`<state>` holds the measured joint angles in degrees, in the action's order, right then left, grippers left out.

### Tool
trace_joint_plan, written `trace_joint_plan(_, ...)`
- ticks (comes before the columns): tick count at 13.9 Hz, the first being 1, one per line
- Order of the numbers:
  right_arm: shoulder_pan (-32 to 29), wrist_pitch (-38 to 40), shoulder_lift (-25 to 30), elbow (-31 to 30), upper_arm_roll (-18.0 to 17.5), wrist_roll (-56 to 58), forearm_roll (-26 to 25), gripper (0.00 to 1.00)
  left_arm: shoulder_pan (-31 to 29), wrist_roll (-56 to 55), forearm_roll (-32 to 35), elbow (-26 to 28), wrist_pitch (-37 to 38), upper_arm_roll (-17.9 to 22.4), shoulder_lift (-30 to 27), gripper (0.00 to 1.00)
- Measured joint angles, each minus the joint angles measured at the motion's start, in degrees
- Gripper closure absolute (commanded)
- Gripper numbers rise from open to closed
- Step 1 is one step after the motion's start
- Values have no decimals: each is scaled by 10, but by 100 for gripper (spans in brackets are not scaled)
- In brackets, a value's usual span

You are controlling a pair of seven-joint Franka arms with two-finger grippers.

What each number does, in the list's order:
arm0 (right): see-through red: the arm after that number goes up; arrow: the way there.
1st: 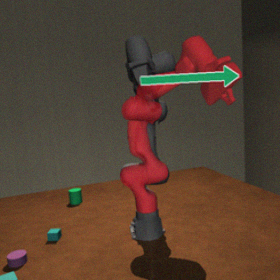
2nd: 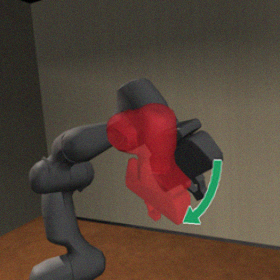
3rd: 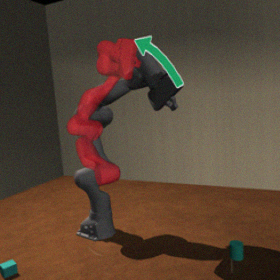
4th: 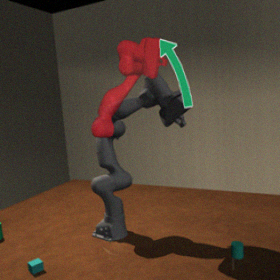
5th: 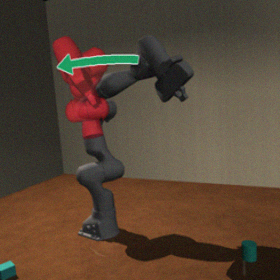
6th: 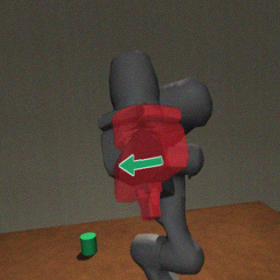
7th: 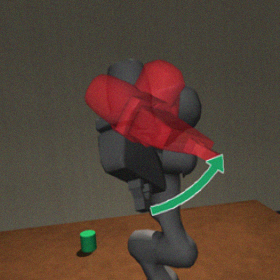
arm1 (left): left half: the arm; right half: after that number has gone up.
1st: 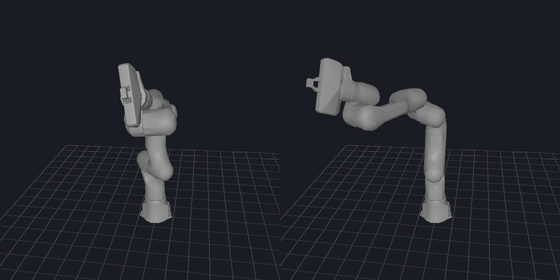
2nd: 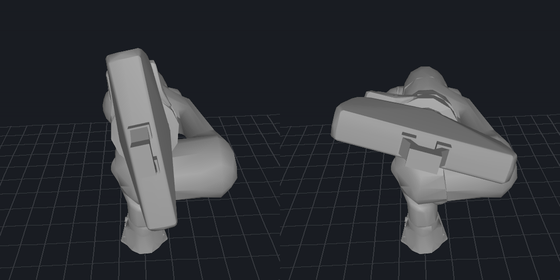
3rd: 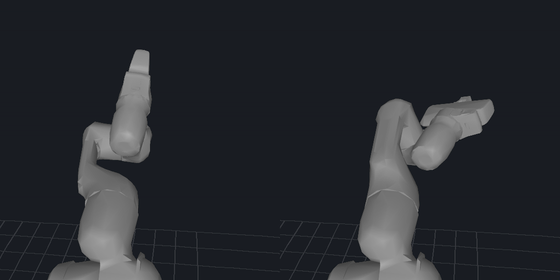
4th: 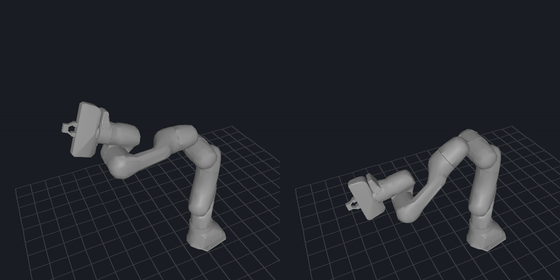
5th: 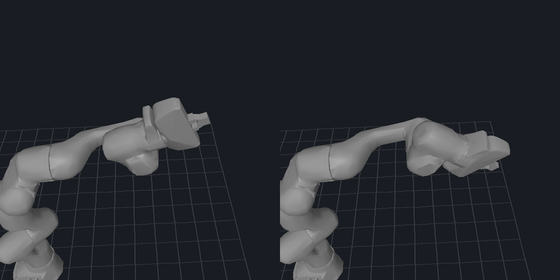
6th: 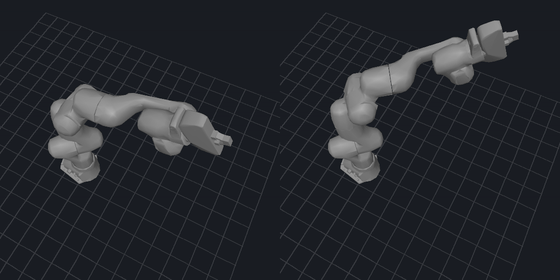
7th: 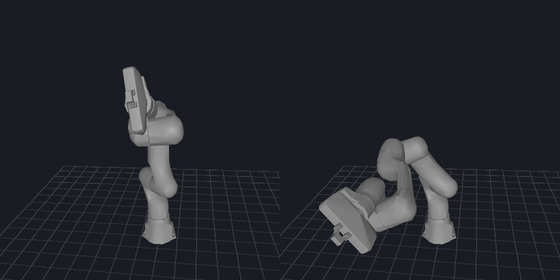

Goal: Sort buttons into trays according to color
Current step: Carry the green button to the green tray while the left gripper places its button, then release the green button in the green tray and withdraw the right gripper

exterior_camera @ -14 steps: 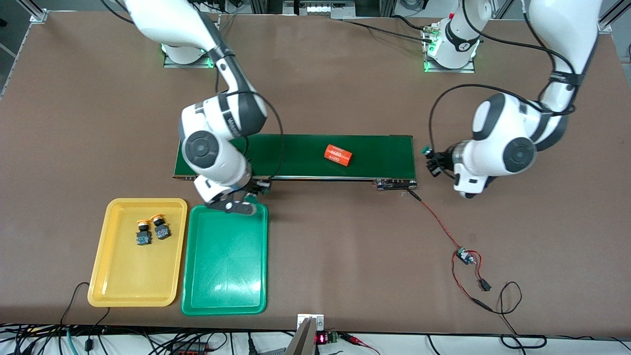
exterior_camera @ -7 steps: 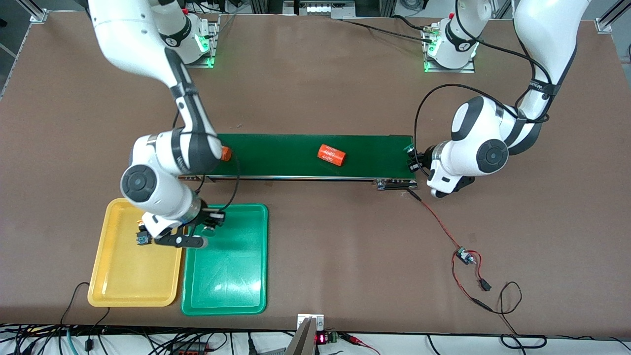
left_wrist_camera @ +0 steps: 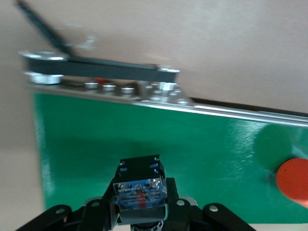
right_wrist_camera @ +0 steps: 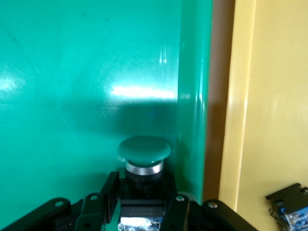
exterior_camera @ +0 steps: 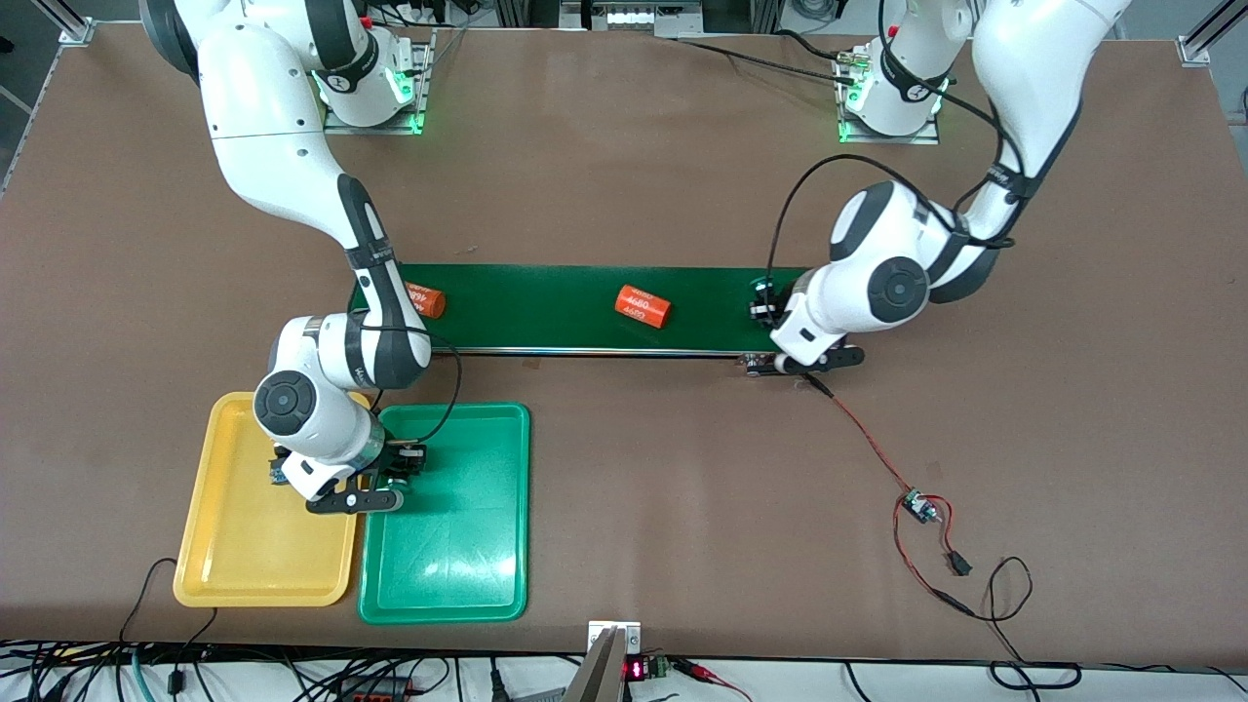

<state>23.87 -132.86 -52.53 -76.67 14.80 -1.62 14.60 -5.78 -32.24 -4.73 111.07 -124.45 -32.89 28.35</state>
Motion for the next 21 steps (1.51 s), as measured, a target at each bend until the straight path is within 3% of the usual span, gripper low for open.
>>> trace_joint_plan(1, 0, 0, 0, 2, -1, 0, 0, 0, 5, 2, 0, 0, -11, -1, 6, 0)
trace_joint_plan(5, 1, 12, 10, 16, -4, -1, 12, 0, 6, 8, 0, -8, -19, -1, 1, 0)
trace_joint_plan(10, 2, 152, 92, 25, -4, -23, 33, 0, -2, 14, 0, -25, -8, 9, -85, 0)
trace_joint_plan(14, -7, 268, 167, 25, 2, -51, 3, 0, -4, 142, 9, -25, 47, 93, -157, 0)
trace_joint_plan(17, -22, 328, 225, 26, 4, -52, -45, 0, 40, 246, 44, -34, 92, 196, -198, 0)
trace_joint_plan(19, -53, 358, 270, 24, 5, -51, -56, 0, 63, 266, 69, -90, 188, 231, -218, 0)
trace_joint_plan(21, -93, 381, 308, 16, 4, -37, -72, 0, 69, 268, 74, -180, 304, 237, -227, 0)
